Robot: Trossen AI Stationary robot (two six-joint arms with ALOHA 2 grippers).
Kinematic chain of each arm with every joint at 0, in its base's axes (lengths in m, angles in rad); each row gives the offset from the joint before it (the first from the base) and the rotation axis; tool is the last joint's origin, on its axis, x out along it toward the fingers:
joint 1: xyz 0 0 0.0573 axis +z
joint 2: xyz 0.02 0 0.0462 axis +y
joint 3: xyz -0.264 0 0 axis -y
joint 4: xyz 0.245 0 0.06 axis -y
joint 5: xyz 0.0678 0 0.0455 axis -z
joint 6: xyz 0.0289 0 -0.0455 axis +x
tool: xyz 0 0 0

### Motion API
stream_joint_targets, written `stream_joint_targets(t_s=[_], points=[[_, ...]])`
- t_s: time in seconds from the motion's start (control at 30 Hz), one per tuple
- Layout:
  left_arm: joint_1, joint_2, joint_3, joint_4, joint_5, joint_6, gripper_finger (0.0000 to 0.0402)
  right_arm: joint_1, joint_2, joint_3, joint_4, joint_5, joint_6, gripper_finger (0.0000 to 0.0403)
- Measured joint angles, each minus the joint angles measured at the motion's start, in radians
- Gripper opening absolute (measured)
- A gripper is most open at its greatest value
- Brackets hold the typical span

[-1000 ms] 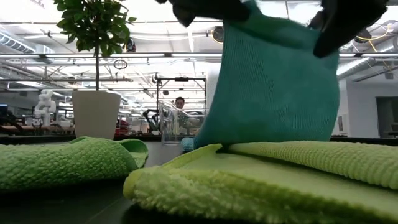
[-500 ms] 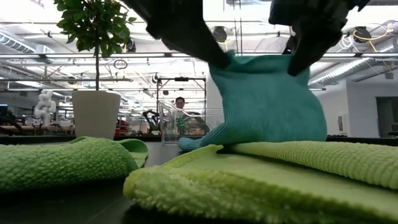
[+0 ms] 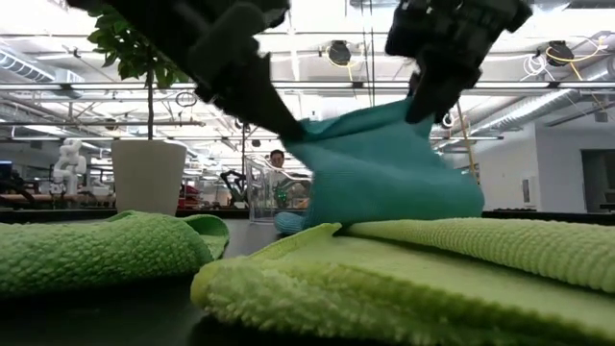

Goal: Fold microfiber towels
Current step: Fold the blue towel

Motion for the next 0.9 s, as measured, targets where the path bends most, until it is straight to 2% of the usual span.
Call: stream_joint_targets(t_s=[0.2,0.43,0.57,0.63,0.73,0.8,0.9], points=[[0.025,-0.055,-0.129,0.123,0.044,0.006,0.0001,-0.053,0.104,0.0,0.051,-0.028,-0.036,0.0],[0.091,-0.056,-0.179,0.127,0.089,0.013,0.0001,-0.109,0.178,0.0,0.08,-0.05,-0.062,0.0],[0.127,-0.057,-0.221,0.204,0.144,0.029,0.0003,-0.124,0.179,0.0,0.082,-0.05,-0.062,0.0],[0.143,-0.057,-0.242,0.239,0.168,0.031,0.001,-0.124,0.179,-0.001,0.072,-0.049,-0.067,0.0],[0.148,-0.049,-0.276,0.183,0.217,0.035,0.0028,-0.124,0.178,-0.013,-0.017,-0.032,-0.08,0.0006],[0.151,-0.054,-0.277,0.227,0.245,0.042,0.0043,-0.122,0.181,-0.008,-0.01,-0.031,-0.076,0.0019],[0.152,-0.055,-0.285,0.242,0.232,0.033,0.0065,-0.116,0.176,-0.008,-0.034,-0.047,-0.068,0.0047]])
